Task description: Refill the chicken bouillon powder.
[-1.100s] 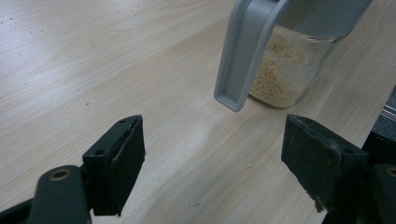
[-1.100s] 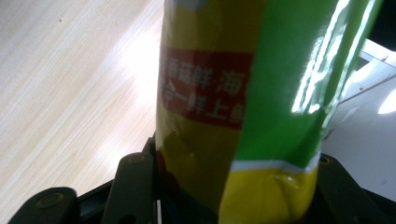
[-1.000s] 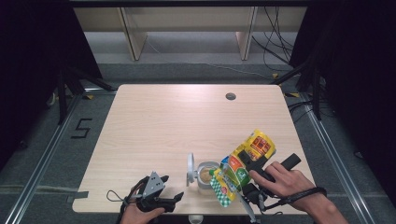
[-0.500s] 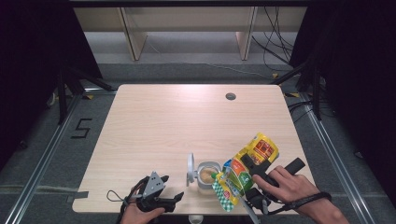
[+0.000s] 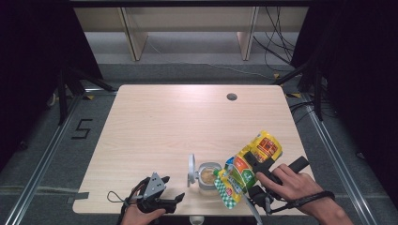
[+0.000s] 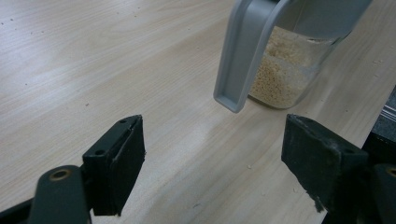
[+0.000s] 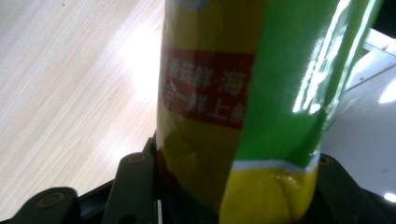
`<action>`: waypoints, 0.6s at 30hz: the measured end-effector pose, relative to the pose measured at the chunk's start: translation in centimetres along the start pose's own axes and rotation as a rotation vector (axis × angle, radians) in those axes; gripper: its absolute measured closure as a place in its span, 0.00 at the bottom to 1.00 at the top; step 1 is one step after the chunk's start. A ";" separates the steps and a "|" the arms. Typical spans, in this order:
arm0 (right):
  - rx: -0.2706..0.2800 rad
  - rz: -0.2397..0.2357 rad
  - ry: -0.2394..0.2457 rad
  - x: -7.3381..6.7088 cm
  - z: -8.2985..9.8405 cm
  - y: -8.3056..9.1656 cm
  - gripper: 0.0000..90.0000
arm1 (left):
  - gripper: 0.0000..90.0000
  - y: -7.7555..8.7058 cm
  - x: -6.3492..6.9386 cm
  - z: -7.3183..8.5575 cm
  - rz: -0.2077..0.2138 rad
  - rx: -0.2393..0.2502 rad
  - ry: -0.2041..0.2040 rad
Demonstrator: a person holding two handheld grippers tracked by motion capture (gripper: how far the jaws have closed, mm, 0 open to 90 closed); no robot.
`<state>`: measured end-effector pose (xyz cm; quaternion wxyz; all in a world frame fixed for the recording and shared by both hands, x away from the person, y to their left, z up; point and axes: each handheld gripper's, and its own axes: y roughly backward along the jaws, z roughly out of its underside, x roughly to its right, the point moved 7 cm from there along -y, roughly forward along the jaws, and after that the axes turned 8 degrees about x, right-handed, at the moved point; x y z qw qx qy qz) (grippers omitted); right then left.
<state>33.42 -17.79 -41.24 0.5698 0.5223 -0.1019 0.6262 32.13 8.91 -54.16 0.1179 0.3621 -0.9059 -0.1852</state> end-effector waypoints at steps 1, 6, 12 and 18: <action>-0.008 0.009 -0.030 -0.2 0.0 0.2 0.63 | 0.24 0.0 -0.1 0.0 0.000 -0.003 -0.009; -0.003 0.013 -0.030 -0.4 -0.3 0.5 0.63 | 0.24 0.0 0.0 0.0 -0.001 -0.002 0.001; 0.023 0.006 0.008 0.0 -1.0 -0.1 0.63 | 0.24 0.1 -0.2 0.0 0.000 -0.002 -0.025; 0.020 0.008 0.006 0.3 -0.7 -0.7 0.64 | 0.24 0.1 -0.2 0.0 0.001 -0.002 -0.025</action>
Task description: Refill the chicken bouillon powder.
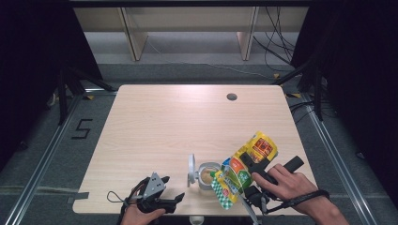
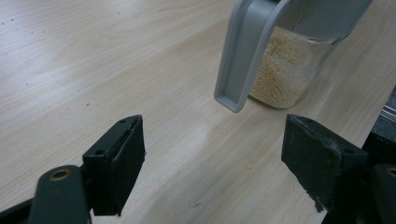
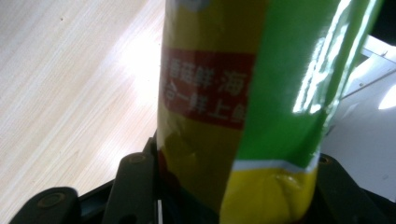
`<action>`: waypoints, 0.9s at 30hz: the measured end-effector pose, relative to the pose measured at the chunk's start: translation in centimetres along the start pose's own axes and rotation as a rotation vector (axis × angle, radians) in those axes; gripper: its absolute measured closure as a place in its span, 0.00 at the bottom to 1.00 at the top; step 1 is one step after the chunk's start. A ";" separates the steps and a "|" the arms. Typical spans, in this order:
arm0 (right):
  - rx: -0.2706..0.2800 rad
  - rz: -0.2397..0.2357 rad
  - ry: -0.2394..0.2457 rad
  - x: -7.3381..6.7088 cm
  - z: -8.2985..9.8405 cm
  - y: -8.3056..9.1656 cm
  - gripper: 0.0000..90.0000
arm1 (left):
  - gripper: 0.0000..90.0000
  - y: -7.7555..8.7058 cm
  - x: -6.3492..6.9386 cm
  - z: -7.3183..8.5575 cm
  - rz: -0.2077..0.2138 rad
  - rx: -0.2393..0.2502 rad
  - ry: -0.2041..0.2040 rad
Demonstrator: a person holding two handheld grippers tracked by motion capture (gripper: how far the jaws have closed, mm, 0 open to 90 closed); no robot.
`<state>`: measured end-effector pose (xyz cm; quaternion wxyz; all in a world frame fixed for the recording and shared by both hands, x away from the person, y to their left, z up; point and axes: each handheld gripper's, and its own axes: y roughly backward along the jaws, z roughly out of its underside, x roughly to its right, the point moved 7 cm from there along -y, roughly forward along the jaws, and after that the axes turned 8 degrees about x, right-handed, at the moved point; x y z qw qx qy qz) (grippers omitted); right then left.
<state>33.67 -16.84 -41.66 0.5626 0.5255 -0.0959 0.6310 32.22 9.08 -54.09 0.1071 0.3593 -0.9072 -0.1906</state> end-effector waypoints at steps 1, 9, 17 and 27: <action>-0.009 0.001 -0.026 -0.2 0.1 0.1 0.64 | 0.24 0.0 0.0 0.0 0.000 0.000 0.000; -0.014 -0.008 -0.009 -0.6 0.4 0.8 0.64 | 0.24 -0.1 0.3 0.0 -0.001 0.005 0.031; 0.005 0.001 -0.043 -0.8 -0.3 0.4 0.64 | 0.24 -0.1 0.2 0.1 0.000 -0.001 0.028; -0.001 -0.001 -0.021 -0.6 0.4 0.0 0.64 | 0.24 0.0 0.1 0.1 -0.002 -0.004 0.018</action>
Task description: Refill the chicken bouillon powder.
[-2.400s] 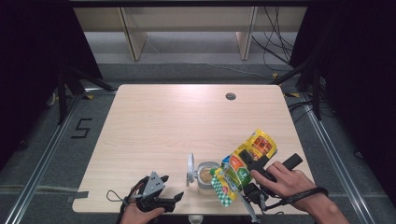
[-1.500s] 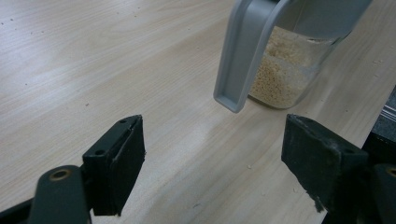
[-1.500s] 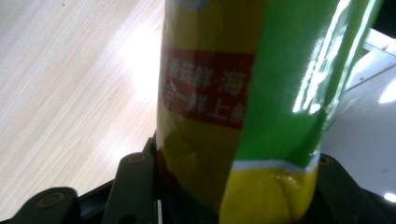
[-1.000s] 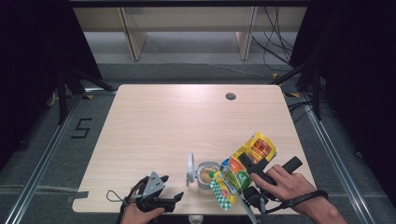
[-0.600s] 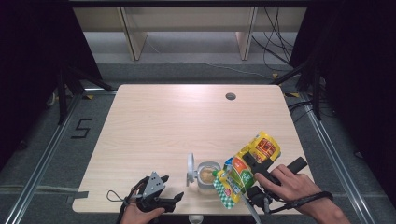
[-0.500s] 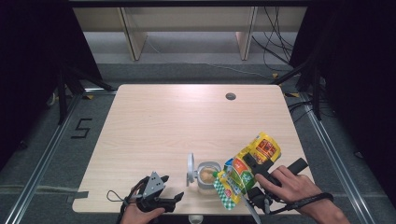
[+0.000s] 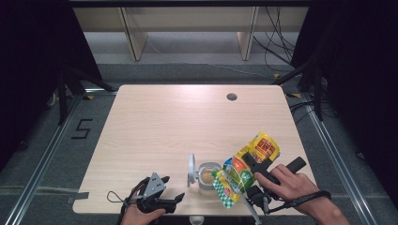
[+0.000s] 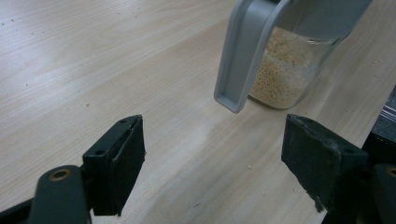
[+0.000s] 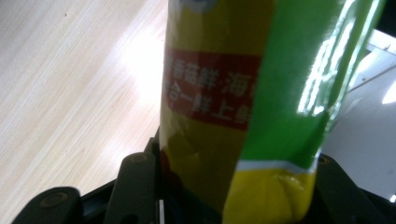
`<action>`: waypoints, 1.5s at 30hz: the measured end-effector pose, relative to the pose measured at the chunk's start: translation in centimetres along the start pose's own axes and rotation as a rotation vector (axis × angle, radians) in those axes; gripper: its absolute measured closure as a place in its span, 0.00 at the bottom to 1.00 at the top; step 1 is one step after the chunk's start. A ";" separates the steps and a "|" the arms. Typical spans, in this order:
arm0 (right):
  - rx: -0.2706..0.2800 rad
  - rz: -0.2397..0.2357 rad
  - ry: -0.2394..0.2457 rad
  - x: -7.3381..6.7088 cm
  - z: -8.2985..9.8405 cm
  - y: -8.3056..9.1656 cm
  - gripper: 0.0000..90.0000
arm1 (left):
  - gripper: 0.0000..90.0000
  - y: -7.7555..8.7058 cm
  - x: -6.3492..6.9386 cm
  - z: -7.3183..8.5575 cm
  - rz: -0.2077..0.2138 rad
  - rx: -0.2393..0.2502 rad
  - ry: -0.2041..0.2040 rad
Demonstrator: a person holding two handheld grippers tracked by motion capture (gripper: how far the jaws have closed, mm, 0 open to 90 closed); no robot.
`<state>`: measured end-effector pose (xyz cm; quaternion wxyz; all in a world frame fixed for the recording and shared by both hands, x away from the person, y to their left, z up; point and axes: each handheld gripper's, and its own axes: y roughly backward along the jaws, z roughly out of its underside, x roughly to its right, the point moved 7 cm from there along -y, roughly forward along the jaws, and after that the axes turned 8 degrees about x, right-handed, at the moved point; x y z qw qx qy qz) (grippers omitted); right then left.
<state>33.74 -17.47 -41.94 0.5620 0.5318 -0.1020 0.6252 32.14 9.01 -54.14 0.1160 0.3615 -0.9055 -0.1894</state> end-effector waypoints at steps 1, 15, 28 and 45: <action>-0.009 0.003 -0.026 -0.3 0.1 0.1 0.64 | 0.24 0.0 0.0 0.0 -0.002 0.006 0.002; 0.011 0.013 -0.069 -0.7 -0.4 0.6 0.65 | 0.24 0.0 0.0 0.0 -0.003 0.005 0.003; -0.025 0.037 -0.013 -0.1 -0.1 0.8 0.65 | 0.24 -0.1 0.1 0.0 0.002 0.005 0.012; -0.007 0.008 0.012 0.0 -0.2 0.4 0.65 | 0.24 -0.1 0.1 0.1 0.002 0.002 0.008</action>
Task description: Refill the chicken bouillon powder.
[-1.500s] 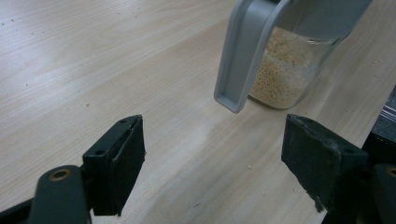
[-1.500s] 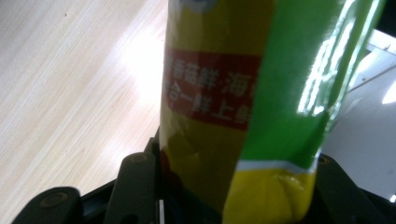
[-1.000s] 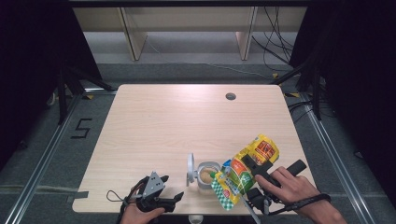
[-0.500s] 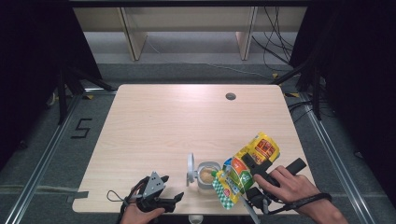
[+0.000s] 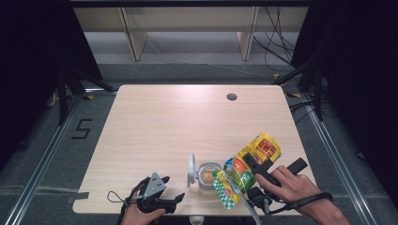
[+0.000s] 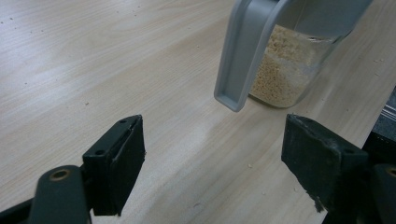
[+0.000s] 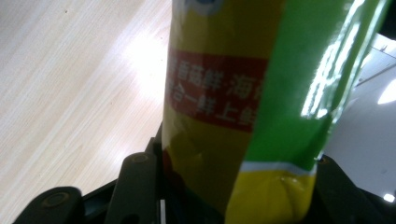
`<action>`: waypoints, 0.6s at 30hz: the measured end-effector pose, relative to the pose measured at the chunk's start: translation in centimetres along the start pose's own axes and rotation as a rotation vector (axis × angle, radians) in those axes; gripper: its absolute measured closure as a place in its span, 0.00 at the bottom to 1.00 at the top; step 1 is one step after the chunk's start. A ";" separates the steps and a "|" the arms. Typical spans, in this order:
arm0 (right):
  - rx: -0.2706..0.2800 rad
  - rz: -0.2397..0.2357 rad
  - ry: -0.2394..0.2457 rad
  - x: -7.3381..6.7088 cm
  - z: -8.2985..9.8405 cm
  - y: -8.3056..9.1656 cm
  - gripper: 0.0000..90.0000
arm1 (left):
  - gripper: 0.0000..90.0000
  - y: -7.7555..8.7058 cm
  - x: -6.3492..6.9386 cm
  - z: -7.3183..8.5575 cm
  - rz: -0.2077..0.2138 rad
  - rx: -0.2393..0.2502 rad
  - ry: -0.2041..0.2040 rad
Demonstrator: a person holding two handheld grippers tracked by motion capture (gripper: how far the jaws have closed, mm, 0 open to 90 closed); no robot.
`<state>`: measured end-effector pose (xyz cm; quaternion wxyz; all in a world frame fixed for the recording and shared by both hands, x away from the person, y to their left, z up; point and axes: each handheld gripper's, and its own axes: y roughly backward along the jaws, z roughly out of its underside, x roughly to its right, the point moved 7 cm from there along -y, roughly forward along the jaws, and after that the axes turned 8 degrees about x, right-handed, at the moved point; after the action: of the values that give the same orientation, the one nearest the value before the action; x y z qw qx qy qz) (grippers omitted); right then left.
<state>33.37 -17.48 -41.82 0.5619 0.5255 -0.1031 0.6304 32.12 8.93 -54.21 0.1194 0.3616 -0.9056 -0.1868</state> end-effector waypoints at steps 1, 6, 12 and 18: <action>-0.011 -0.008 -0.032 -0.2 0.0 0.1 0.65 | 0.24 0.0 0.0 -0.1 0.000 0.006 -0.004; 0.022 0.009 -0.132 -1.1 0.1 -0.1 0.65 | 0.24 0.0 0.0 -0.1 -0.001 0.002 -0.011; 0.044 0.008 -0.148 -1.9 0.4 -0.4 0.65 | 0.24 -0.1 0.1 0.0 -0.001 0.004 0.005; 0.027 0.023 -0.127 -1.4 0.6 0.2 0.66 | 0.24 0.0 -0.2 0.0 0.002 -0.009 -0.033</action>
<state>33.28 -18.83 -42.58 0.5398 0.5709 -0.1358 0.6036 32.24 9.07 -54.22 0.1064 0.3571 -0.9069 -0.1965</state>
